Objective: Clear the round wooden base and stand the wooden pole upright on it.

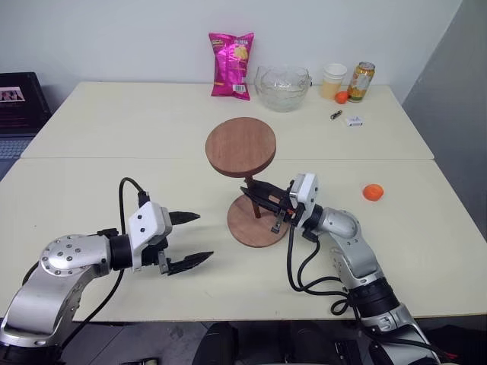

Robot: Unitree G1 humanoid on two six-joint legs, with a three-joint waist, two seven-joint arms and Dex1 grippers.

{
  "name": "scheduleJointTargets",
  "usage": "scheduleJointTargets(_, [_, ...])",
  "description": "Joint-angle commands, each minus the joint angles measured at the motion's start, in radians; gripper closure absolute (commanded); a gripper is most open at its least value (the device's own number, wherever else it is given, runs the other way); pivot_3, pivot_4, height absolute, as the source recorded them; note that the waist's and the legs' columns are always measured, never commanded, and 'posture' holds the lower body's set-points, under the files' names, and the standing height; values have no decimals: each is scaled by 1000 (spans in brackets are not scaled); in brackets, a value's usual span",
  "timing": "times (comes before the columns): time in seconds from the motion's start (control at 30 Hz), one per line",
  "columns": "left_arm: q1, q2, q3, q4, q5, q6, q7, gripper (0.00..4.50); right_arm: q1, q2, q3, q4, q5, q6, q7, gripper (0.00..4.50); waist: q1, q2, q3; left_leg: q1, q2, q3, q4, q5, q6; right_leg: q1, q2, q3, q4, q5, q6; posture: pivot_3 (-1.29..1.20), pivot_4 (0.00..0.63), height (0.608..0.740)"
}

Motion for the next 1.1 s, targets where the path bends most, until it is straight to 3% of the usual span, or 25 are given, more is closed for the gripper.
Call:
scheduleJointTargets(0.03, [5,-1,-2,-7,8,-30,0,0,11,-7,6,-9,-14,13,-4,4300,0,0,0,0,0,0,0,0,0,0,0,0,0,0,0,0,150,740])
scheduleJointTargets(0.37, [5,-1,-7,-3,9,-35,-1,0,18,-23,-43,39,14,123,-38,4300,3,-1,-2,1,0,0,0,0,0,1,0,0,0,0,0,0,150,740])
scheduleJointTargets(0.83, [-3,2,-9,1,6,-35,2,0,49,-59,-11,51,-26,109,-42,4300,4,-1,-3,3,0,0,0,0,0,3,0,0,0,0,0,0,150,740])
scheduleJointTargets(1.1, [-2,2,-10,1,7,-36,1,0,45,-70,6,38,-26,177,-65,4300,5,-1,-4,12,0,0,-2,0,0,11,0,0,-1,-1,0,0,150,740])
